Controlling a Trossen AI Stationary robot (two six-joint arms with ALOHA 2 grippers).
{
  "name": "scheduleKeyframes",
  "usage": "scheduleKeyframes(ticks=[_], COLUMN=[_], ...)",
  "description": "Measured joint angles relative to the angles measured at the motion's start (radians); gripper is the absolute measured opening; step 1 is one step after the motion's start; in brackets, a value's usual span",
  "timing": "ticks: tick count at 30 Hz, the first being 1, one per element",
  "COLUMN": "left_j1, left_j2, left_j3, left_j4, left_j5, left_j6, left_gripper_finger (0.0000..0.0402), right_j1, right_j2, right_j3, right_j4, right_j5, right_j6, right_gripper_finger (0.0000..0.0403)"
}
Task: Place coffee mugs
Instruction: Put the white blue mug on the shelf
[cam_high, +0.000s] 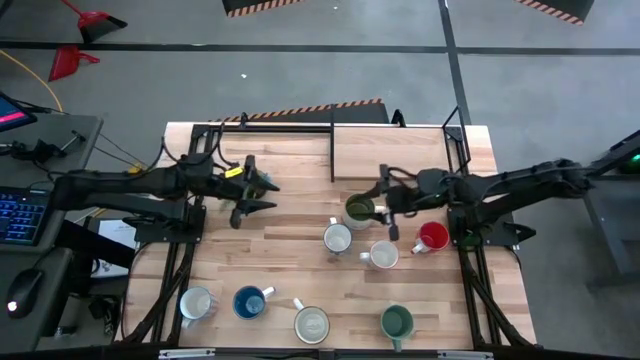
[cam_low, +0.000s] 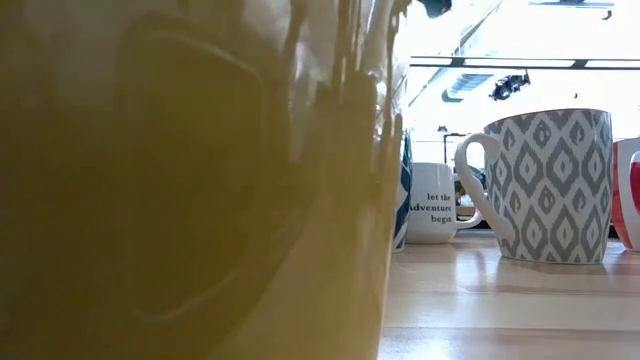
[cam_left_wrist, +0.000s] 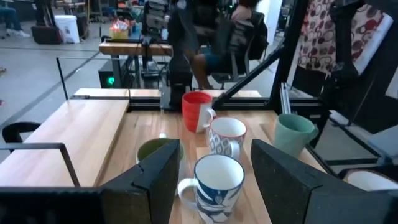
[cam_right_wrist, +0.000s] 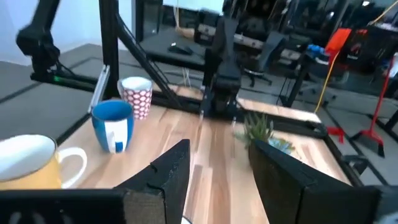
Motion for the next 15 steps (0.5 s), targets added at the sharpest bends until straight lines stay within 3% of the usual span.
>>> scheduleKeyframes(ticks=[8, 15], left_j1=[0.000, 0.000], left_j2=[0.062, 0.105], left_j3=[0.000, 0.000], left_j4=[0.017, 0.025], left_j5=[-0.039, -0.057], left_j6=[-0.010, -0.018], left_gripper_finger=[0.0186, 0.0186], right_j1=[0.003, 0.015], right_j2=[0.054, 0.122], right_j3=[0.002, 0.162], right_j4=[0.016, -0.212], right_j5=[0.022, 0.040], right_j6=[0.023, 0.017], right_gripper_finger=[0.0158, 0.0158])
